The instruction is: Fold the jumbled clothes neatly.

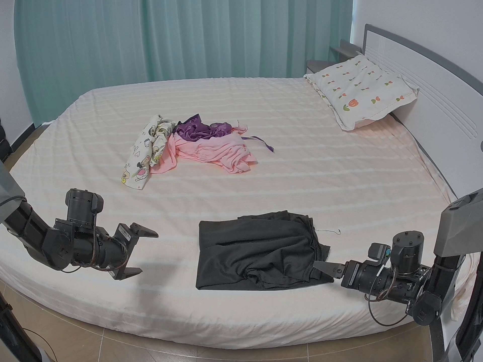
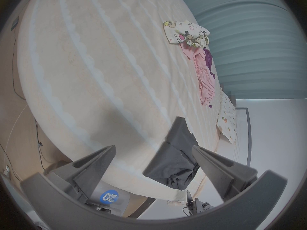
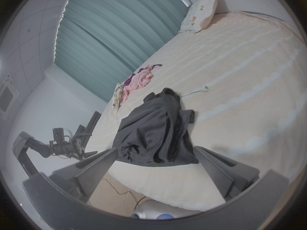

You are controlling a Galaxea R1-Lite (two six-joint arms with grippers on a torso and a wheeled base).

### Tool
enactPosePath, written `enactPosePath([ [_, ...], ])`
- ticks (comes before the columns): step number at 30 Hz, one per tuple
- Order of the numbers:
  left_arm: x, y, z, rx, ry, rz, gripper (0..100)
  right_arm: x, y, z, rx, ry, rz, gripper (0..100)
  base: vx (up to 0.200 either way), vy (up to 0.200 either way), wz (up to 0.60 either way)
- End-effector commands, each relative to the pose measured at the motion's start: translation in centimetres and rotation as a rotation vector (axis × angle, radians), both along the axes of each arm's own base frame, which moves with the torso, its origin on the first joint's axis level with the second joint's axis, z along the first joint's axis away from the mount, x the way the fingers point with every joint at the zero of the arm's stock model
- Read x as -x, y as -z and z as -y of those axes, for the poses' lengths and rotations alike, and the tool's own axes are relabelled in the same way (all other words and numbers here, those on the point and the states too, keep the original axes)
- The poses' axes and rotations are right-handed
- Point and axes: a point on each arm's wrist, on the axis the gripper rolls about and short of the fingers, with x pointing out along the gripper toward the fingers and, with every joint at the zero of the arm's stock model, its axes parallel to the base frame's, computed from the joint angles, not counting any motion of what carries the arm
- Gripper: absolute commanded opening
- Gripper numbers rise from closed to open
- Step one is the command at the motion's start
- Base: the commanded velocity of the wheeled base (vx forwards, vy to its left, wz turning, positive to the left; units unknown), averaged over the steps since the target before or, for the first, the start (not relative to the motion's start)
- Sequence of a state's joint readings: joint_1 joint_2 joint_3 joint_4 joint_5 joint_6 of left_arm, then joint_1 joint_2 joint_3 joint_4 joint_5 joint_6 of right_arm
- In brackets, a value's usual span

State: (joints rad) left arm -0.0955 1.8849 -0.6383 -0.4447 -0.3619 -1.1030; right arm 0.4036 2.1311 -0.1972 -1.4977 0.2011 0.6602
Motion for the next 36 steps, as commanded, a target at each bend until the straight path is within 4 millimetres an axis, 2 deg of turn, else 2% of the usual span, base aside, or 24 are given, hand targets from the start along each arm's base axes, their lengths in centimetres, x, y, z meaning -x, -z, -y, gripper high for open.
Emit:
enactPosePath([
  [1, 0.0, 0.4, -0.3, 0.001, -0.007, -0.014, 100, 0.0, 1.1, -0.4, 0.032, -0.026, -0.020, 100, 0.000, 0.000, 0.00],
  [8, 0.0, 0.9, -0.2, -0.002, -0.005, -0.034, 100, -0.8, 3.1, -0.8, 0.119, -0.045, -0.018, 100, 0.000, 0.000, 0.00],
  [14, 0.0, 0.9, -0.1, -0.002, -0.003, -0.018, 100, -1.5, 3.1, -2.6, 0.155, -0.067, 0.041, 100, 0.000, 0.000, 0.00],
  [22, 0.0, 1.4, -0.1, 0.018, 0.014, -0.027, 100, -1.7, 3.9, -2.7, 0.228, -0.067, 0.069, 100, 0.000, 0.000, 0.00],
  [23, 0.0, 1.4, -0.1, 0.019, 0.015, -0.027, 100, -1.7, 3.9, -2.7, 0.233, -0.056, 0.071, 0, 0.000, 0.000, 0.00],
  [30, 0.0, 1.5, -0.1, 0.020, 0.015, -0.028, 100, -1.2, 3.3, -2.1, 0.244, -0.023, 0.076, 0, 0.000, 0.000, 0.00],
  [36, 0.0, 1.6, -0.2, 0.023, 0.008, -0.032, 100, -1.1, 2.1, -0.3, 0.202, -0.018, 0.081, 0, 0.000, 0.000, 0.00],
])
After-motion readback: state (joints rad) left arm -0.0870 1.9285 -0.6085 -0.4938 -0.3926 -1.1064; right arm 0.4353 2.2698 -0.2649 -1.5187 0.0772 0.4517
